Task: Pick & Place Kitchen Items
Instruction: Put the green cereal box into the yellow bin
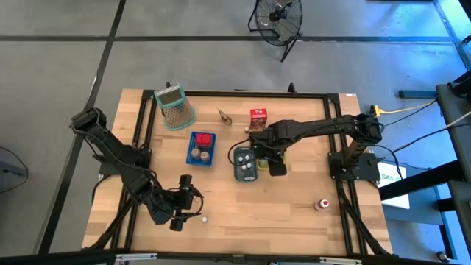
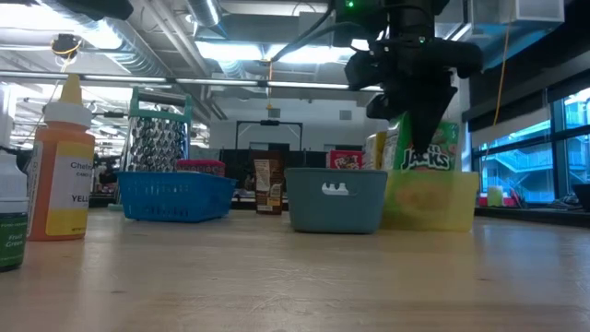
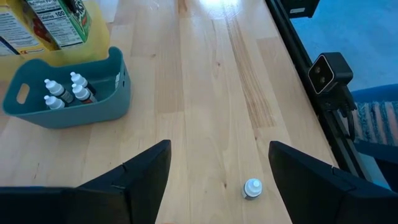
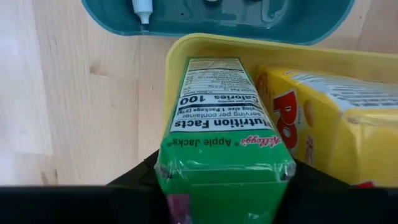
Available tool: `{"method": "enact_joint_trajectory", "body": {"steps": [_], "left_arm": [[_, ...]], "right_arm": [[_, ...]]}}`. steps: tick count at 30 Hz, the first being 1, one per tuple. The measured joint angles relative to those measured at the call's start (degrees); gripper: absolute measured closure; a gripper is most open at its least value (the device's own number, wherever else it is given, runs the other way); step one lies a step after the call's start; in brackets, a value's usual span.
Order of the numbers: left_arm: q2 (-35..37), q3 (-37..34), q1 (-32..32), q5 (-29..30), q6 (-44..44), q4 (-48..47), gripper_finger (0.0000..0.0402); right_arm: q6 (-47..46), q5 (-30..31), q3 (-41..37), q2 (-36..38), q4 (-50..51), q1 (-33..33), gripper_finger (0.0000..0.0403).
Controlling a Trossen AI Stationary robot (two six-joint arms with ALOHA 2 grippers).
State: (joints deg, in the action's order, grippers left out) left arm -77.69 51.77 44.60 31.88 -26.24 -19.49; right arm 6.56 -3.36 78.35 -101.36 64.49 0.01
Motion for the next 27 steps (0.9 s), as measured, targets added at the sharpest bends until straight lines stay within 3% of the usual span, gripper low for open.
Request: {"method": "enact_joint_trajectory", "body": {"steps": [11, 27], "left_arm": [[0.0, 0.0, 0.0, 0.0, -0.01, -0.02, 0.0135], [0.02, 0.0, -0.01, 0.0, 0.0, -0.02, 0.0136]], "right_arm": [[-0.19, -1.44, 0.02, 0.0, -0.26, 0.02, 0.0198], [-2.84, -1.42, 0.38, 0.0, 1.89, 0.02, 0.0194]]}}
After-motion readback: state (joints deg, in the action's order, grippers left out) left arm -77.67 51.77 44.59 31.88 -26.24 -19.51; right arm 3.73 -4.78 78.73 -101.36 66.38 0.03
